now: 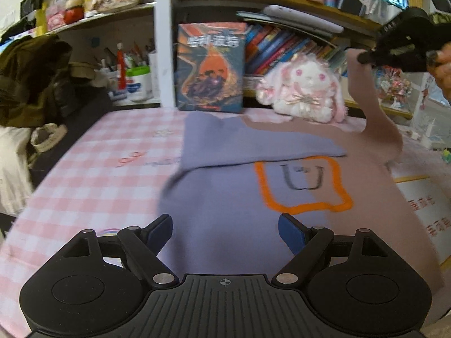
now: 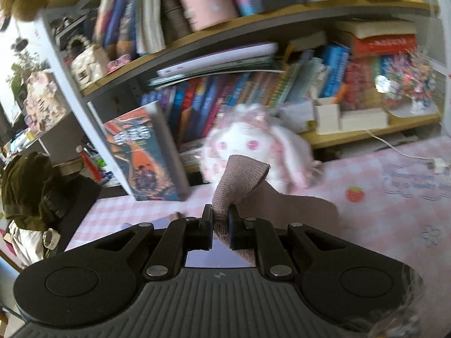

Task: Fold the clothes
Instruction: 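Lift the pink sleeve with the right tool, lay it across the body, release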

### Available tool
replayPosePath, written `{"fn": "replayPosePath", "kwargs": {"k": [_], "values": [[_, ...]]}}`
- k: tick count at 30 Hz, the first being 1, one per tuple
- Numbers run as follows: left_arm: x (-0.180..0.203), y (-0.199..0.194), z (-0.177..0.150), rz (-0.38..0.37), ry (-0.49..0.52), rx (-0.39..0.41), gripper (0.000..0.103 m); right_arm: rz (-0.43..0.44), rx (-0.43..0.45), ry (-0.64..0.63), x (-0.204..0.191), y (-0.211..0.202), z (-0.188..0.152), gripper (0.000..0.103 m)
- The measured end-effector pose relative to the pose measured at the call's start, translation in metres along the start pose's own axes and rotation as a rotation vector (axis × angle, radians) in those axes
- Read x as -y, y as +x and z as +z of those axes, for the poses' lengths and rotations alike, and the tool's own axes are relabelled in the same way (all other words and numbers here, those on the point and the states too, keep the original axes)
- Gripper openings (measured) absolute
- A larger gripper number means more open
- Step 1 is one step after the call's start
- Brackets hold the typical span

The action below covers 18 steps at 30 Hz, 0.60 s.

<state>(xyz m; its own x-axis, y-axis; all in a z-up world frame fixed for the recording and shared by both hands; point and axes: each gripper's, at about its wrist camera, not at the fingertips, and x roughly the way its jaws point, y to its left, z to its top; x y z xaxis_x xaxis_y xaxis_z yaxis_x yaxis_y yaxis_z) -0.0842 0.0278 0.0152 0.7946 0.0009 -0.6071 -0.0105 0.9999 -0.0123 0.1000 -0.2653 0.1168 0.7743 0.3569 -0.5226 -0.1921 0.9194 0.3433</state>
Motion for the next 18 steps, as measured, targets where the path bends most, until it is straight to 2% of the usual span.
{"fn": "replayPosePath", "kwargs": {"k": [4, 9, 18], "values": [[-0.029, 0.001, 0.0, 0.021, -0.032, -0.005, 0.085, 0.018, -0.001, -0.032, -0.044, 0.021, -0.007, 0.009], [-0.046, 0.002, 0.001, 0.013, -0.034, -0.008, 0.085, 0.026, -0.026, -0.071, -0.085, 0.049, -0.022, 0.009], [-0.063, 0.004, -0.001, 0.006, -0.044, -0.021, 0.085, -0.014, -0.105, -0.11, -0.119, 0.098, -0.047, 0.009]]}}
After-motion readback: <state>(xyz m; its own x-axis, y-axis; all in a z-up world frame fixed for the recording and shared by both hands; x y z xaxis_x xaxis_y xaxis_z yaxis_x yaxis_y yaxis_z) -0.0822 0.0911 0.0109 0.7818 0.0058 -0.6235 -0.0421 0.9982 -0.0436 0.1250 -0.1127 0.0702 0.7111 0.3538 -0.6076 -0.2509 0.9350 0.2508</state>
